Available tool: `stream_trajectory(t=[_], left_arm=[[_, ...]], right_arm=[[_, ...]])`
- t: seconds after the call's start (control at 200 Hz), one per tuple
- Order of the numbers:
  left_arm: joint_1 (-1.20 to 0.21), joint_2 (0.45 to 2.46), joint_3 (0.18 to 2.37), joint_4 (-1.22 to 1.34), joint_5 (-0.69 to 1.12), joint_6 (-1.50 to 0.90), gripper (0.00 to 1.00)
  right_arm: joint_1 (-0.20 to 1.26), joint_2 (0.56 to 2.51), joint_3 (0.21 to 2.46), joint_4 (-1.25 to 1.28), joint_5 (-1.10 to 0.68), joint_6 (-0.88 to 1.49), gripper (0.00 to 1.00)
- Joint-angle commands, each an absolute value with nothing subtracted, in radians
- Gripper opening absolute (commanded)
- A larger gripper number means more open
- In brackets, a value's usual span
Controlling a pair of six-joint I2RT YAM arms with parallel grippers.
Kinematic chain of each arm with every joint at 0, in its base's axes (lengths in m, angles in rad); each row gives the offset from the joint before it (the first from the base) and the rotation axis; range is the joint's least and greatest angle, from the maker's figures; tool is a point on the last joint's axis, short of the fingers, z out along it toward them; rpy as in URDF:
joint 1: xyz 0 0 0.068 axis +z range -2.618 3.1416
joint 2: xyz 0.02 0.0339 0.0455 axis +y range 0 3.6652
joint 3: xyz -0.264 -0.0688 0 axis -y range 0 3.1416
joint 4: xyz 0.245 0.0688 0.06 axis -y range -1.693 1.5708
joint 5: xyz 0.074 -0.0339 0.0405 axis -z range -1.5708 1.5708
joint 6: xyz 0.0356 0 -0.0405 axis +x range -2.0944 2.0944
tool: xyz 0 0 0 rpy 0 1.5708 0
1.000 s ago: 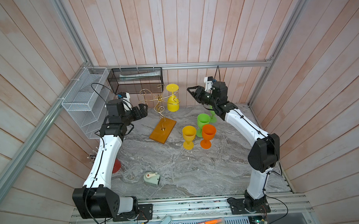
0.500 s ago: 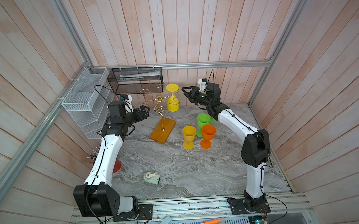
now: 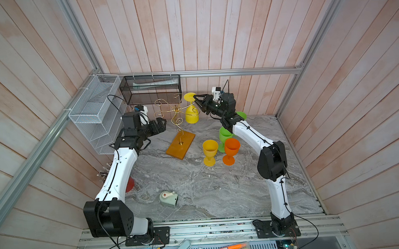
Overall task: Take the wine glass off the wine glass rack
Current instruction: Rotate the wine glass rack at the top-center of the table.
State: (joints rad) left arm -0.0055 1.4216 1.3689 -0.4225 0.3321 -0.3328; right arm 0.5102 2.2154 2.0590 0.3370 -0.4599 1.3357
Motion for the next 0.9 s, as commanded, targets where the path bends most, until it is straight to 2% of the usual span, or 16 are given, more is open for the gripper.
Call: stream_trajectory(t=[0.0,0.13,0.545,0.895], left_arm=[[0.005,1.436,1.397,-0.412,0.318,-0.317,0.98],[0.008,1.438,1.398,-0.409,0.319,-0.319,0.98],[0.023,1.446,1.403,-0.399,0.320,-0.324,0.98],[0.038,1.491,1.447,-0.390,0.325,-0.329,0.98]], right_arm=[[0.517,2.232,2.111,0.373,-0.425,1.370,0.34],[0.521,2.231,2.123,0.347,-0.400,1.364,0.25],[0.531,2.172,2.066,0.329,-0.329,1.333,0.06],[0.544,2.049,1.894,0.384,-0.231,1.314,0.01]])
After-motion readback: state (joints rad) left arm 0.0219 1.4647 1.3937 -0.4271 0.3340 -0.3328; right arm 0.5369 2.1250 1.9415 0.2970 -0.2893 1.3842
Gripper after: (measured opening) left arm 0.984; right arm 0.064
